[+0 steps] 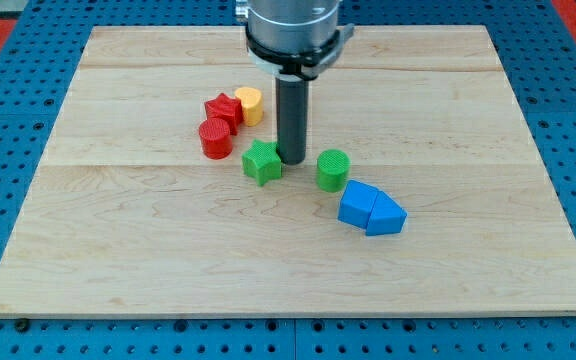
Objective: Push the green circle slightly left
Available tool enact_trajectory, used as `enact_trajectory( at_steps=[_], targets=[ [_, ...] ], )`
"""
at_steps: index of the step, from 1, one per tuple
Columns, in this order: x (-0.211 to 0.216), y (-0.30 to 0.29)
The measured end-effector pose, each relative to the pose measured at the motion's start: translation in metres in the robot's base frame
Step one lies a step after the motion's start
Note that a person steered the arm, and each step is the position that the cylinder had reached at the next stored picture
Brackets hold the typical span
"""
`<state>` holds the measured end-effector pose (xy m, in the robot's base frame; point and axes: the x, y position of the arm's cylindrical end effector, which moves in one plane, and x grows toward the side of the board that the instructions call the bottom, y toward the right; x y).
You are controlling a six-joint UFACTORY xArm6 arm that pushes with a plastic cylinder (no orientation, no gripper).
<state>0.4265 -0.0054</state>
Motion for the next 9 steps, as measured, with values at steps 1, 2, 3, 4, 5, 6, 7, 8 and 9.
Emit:
enact_trajectory(
  at_steps=[1,2,3,4,5,6,7,8,9],
  targets=[
    [-0.022,-0.01],
    [-0.012,-0.01],
    [0.001,0.0],
    [-0.001,0.016],
    [-0.004,0.048],
    [0.0,0.098],
    [0.018,0.118],
    [0.04,0.101],
    [0.043,0.076]
  ],
)
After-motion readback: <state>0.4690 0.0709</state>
